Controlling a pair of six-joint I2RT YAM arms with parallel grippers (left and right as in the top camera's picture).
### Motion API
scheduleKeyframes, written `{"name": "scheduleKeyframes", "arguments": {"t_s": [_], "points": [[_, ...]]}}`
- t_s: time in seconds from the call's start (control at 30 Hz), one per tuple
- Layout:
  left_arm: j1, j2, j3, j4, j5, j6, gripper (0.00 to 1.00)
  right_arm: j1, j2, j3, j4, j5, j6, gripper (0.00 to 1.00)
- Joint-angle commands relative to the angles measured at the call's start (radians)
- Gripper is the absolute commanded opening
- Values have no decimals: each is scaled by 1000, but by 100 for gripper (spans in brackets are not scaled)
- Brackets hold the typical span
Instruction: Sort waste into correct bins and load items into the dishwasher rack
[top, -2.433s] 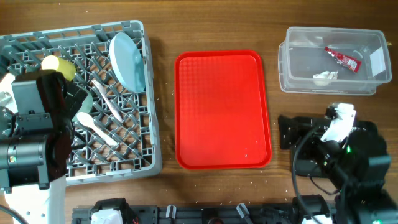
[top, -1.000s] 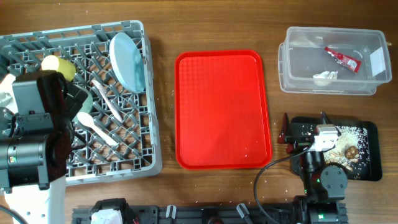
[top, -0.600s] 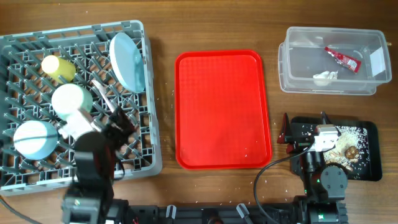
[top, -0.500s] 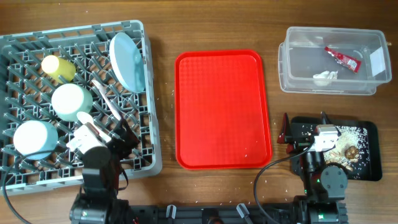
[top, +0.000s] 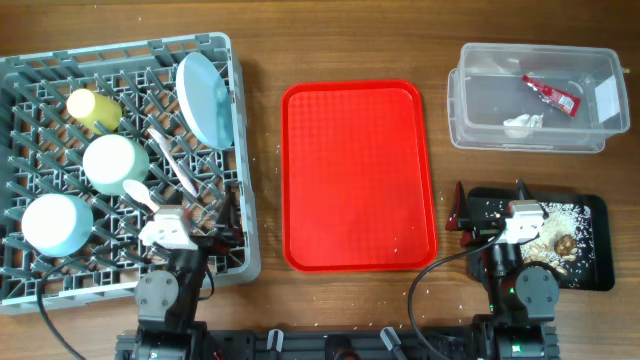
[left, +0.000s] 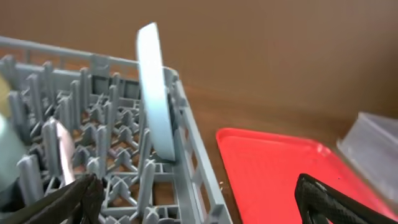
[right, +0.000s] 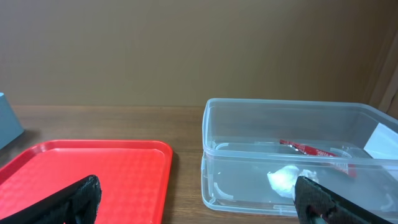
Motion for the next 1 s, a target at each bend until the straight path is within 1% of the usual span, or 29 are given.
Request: {"name": "scheduleKeyframes", "arguments": {"t_s": [0.0,0.1,0.17,0.97], "points": [[-5,-11,-5,-2,64,101,100,-4,-8,-1,2,-13,11,100],[-5,-11,-5,-2,64,106,100,-4,-8,-1,2,-13,11,100],[-5,-11,-5,-2,60,180,100,-4,-8,-1,2,-13,11,100],[-5,-8,-5,-1,56,179,100,-4,-8,-1,2,-13,11,100]]}}
